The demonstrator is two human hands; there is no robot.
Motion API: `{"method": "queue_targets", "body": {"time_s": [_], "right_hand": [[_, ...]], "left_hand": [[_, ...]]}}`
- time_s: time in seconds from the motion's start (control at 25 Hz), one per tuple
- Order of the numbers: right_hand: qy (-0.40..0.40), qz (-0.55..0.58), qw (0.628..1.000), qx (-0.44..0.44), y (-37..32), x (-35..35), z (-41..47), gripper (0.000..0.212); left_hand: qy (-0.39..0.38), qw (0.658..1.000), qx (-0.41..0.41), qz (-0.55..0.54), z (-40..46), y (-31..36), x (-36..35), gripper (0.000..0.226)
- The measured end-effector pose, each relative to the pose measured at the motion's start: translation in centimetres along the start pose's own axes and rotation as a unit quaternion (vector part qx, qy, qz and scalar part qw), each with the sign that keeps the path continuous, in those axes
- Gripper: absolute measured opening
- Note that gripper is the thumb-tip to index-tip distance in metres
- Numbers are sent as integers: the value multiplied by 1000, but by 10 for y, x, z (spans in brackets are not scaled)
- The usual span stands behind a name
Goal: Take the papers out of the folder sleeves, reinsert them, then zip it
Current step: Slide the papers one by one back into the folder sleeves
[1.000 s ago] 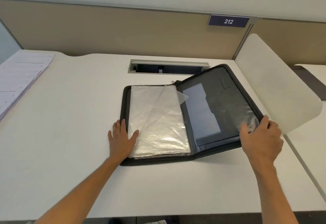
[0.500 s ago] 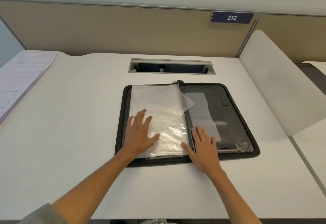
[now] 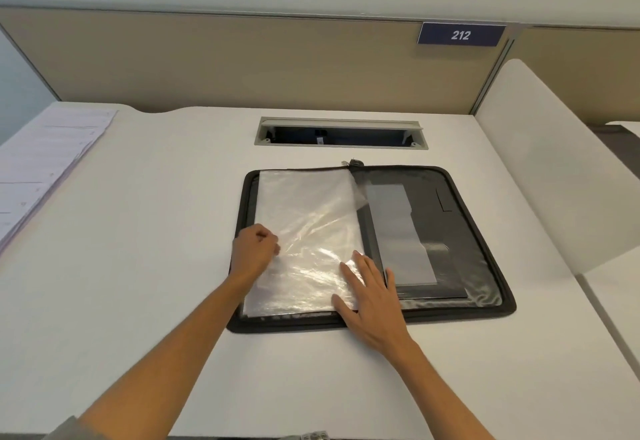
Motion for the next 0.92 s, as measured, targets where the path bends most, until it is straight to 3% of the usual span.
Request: {"method": "queue_targets", "body": {"time_s": [0.12,0.2,0.28,0.36,0.44,0.48,0.68,0.8,0.92], "right_hand": [[4,-23,1000,20,-6,2,8,74],[-17,-27,999,24,-13,2,16,78],[-53,-24,998,27,-20,-1,23,82],[-75,-31,996,41,-27,-8,28,83],[-74,-41,995,49,-30,-15,28,81],[-70,-47,995,49,-30,-18,28,80],[-53,-51,996,56,-28,-21,29,80],[-61,-47,996,50,-32,-17,31,82],[6,3,999,52,-48,-5,51,70]], "left_hand": [[51,996,68,-9,3,-21,17,12],[86,992,46,85,2,-27,21,9],[136,965,-67,215,-4,-27,19,27],[171,905,-257,291,-12,-23,9,40],[131,842,-391,348,-14,-25,-4,48],[82,829,-404,379,-12,-28,-10,53],[-97,868,-207,441,13,-49,-12,83],[-94,871,-217,431,17,-49,-8,84],[-16,899,-242,364,21,-49,8,81]]}}
Point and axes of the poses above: each hand's wrist, its own z-axis towards the middle knuckle, its own x-axis out of the back of the hand, y = z × x, the point moved 2 cm from there along z, towards the middle knuckle, and after that the axes turned 7 degrees about z, right-handed, at the moved point
